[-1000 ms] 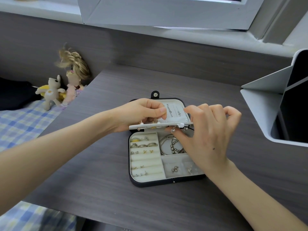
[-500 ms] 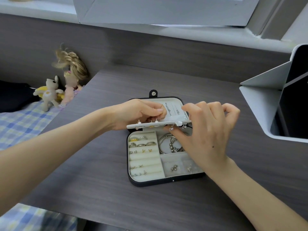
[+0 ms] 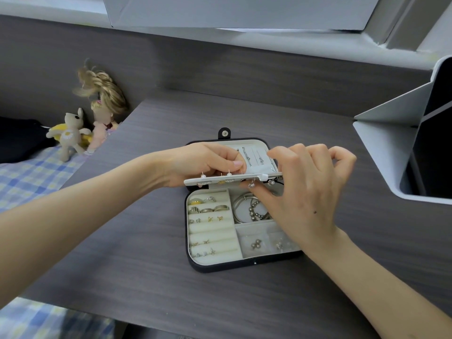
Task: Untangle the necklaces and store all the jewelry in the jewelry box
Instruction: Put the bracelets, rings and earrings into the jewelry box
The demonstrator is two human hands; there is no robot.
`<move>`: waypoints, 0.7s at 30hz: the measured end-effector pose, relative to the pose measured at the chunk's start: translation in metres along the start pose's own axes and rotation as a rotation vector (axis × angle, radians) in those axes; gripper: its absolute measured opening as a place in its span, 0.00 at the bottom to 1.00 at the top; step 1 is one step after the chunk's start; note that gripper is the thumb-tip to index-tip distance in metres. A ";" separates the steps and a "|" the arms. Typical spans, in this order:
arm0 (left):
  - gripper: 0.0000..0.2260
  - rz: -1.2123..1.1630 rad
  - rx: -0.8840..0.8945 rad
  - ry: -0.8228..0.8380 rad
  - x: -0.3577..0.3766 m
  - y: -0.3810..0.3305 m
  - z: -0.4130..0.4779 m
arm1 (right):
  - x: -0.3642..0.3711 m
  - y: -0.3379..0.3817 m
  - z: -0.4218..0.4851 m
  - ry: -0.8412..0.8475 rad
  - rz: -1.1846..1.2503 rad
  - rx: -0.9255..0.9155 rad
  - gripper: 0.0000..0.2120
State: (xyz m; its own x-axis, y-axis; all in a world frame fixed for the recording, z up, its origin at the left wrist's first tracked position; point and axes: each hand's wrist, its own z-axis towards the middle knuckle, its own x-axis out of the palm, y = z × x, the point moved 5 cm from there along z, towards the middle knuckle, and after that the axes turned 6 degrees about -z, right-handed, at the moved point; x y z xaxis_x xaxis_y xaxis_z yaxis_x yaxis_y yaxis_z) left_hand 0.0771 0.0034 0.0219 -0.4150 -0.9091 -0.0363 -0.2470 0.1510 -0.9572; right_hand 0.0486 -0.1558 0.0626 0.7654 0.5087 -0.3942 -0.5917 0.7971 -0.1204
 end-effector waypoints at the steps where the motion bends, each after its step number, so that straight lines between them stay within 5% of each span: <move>1: 0.08 0.006 -0.002 0.003 0.000 0.000 0.000 | 0.000 0.000 0.000 0.000 0.000 0.000 0.19; 21: 0.13 0.021 0.028 -0.017 0.009 -0.010 -0.007 | 0.001 0.000 -0.001 0.002 -0.003 0.003 0.19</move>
State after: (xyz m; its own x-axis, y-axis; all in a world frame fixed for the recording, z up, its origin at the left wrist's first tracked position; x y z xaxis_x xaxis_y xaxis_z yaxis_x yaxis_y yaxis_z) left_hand 0.0695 -0.0039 0.0334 -0.4051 -0.9123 -0.0608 -0.2135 0.1591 -0.9639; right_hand 0.0487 -0.1555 0.0618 0.7668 0.5057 -0.3954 -0.5887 0.7996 -0.1190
